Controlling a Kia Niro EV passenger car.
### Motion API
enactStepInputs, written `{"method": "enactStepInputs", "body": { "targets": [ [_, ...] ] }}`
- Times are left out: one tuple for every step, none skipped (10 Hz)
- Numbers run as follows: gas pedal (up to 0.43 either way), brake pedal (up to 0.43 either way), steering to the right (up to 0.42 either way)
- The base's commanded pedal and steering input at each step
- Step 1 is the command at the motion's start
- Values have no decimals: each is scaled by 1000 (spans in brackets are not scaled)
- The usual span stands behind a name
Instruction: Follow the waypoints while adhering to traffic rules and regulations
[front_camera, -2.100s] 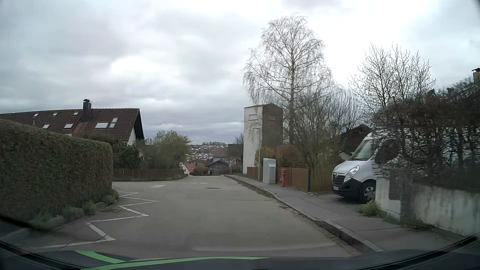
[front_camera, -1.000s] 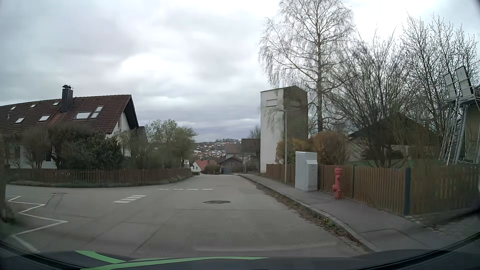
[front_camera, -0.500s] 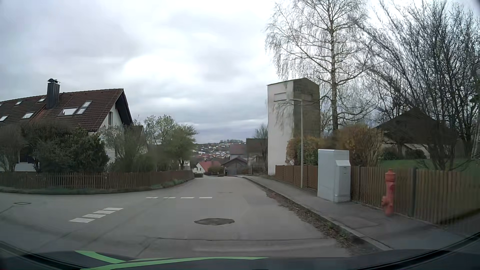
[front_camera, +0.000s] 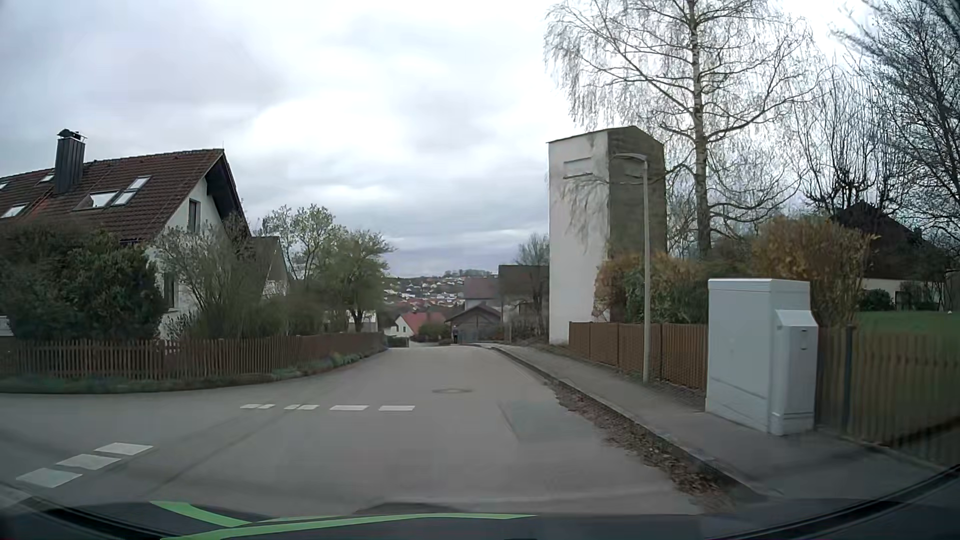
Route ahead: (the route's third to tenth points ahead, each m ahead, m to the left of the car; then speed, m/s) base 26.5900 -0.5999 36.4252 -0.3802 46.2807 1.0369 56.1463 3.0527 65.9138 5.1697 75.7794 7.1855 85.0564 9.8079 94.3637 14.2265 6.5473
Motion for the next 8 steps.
{"method": "enactStepInputs", "body": {
  "targets": [
    [0,0,-8],
    [0,0,-8],
    [0,0,-10],
    [0,0,-10],
    [0,0,-10],
    [0,0,-11],
    [0,0,-11],
    [0,0,-11]
  ]
}}
